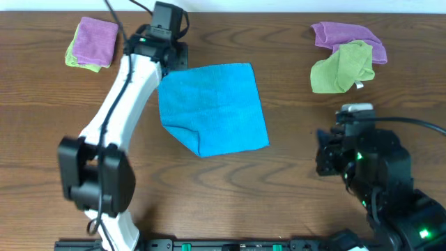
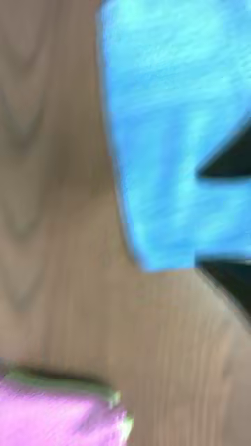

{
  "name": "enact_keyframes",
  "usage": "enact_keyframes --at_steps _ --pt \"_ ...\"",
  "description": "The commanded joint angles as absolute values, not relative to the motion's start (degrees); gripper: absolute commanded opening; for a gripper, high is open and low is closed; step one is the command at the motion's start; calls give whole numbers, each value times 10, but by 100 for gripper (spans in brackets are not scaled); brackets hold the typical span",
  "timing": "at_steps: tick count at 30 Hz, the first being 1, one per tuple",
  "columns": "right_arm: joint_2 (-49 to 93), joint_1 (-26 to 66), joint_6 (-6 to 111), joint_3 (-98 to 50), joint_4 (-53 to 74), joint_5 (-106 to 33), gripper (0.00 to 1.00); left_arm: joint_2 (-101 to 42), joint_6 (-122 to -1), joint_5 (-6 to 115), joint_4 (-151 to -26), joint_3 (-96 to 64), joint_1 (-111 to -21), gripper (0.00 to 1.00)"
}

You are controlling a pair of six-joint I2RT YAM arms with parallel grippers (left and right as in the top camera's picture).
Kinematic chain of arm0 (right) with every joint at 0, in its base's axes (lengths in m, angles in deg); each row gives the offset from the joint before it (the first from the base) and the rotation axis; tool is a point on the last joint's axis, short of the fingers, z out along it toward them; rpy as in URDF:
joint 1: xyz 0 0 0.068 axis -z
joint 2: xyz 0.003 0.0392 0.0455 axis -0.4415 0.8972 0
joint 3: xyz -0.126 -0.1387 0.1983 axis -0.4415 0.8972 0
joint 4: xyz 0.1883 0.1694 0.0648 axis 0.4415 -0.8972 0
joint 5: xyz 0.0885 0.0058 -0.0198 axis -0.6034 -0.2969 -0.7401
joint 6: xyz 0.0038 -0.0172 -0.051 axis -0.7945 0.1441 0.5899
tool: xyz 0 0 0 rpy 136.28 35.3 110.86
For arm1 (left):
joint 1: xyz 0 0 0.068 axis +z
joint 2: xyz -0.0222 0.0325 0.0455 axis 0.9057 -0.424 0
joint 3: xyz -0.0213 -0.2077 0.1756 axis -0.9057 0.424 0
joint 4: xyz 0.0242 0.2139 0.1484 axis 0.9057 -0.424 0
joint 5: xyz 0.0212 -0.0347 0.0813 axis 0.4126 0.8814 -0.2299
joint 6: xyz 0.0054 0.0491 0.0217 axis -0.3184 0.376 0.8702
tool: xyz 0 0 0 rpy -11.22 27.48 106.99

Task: Fold the cloth

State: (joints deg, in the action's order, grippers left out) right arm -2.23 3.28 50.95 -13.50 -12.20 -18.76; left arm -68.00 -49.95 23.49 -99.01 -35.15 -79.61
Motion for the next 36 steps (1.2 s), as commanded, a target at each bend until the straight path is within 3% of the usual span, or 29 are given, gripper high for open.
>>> enact_keyframes --at_steps 1,4,6,9,13,18,24,31,36 --pt "-6 76 512 -140 -114 -170 1 -699 -530 332 -1045 -343 -799 9" --pt "13 129 541 -140 -93 -231 1 -717 -551 337 -1086 -308 -814 7" --pt "27 159 558 -140 -80 -287 1 -721 -558 338 -1087 -275 -829 16" --pt "62 203 569 -140 -77 -346 1 -721 -571 334 -1076 -224 -868 21" --pt "95 230 583 -140 -75 -392 1 -721 -593 264 -1060 -186 -913 36" --pt "96 240 588 -140 -74 -410 1 -722 -613 197 -1035 -130 -943 42" --pt "93 240 588 -140 -74 -412 1 -722 -619 196 -1027 -100 -943 41" --pt "93 240 588 -140 -70 -412 1 -722 -645 195 -1073 -100 -943 24" --pt "93 240 588 -140 -69 -412 1 -722 -696 171 -1128 -100 -943 22"
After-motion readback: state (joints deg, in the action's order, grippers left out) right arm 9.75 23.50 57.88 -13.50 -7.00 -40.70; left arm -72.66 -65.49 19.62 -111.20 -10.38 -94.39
